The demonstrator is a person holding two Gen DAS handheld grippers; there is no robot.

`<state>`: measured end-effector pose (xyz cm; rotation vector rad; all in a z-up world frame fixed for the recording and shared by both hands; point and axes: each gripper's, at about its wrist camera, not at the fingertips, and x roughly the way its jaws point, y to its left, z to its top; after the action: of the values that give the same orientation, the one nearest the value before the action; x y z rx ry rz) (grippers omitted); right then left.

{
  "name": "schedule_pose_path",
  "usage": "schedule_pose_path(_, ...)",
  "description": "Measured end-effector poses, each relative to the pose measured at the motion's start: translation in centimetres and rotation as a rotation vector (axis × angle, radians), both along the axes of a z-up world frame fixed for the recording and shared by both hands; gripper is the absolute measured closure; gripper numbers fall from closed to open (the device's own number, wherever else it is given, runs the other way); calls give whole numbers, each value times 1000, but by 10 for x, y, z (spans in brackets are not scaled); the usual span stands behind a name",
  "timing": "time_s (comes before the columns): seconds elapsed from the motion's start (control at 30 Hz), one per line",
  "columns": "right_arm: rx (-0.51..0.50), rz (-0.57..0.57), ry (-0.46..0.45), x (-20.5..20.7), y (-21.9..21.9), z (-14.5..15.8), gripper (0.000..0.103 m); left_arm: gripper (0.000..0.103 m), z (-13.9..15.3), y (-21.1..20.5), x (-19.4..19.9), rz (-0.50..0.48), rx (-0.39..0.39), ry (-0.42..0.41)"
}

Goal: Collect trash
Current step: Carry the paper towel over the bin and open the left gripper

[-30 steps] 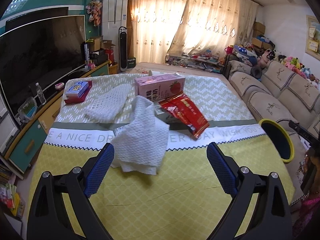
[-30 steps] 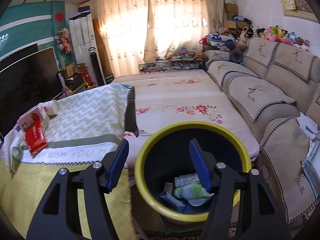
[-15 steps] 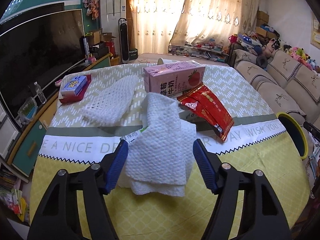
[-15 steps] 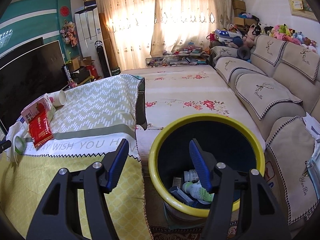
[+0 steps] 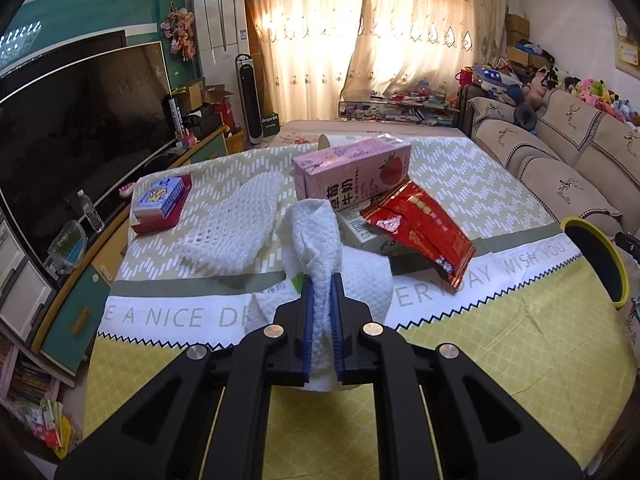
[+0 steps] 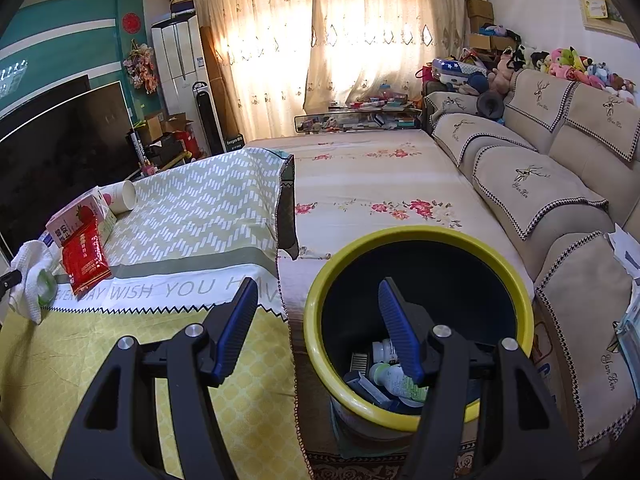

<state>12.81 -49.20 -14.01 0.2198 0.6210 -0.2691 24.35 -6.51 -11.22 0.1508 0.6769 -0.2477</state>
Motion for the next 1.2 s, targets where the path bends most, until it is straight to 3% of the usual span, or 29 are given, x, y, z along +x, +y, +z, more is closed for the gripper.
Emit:
schedule_pose_path(0.3,0,-6,-27,-11,-2,8,43,94,44,-23,-30,-56,2,-92)
schedule_pose_path(0.57,4,-39,-47,-29,-17,10,43,94,71,-76,-48,-159,7,-134)
schedule_pose_path(0.87,-15,-133,-84,-69,-52,15,41,94,77,-170,-53,-343,-14,-104)
schedule_pose_path(1.1,-6,-227,-89,-102,-90,9,40,94,70,-274,-68,-541,-11,-80)
schedule_pose_path(1.2,-4,-266,-85,-113,-104,7,40,94,61,-324,-73,-631,-20,-30)
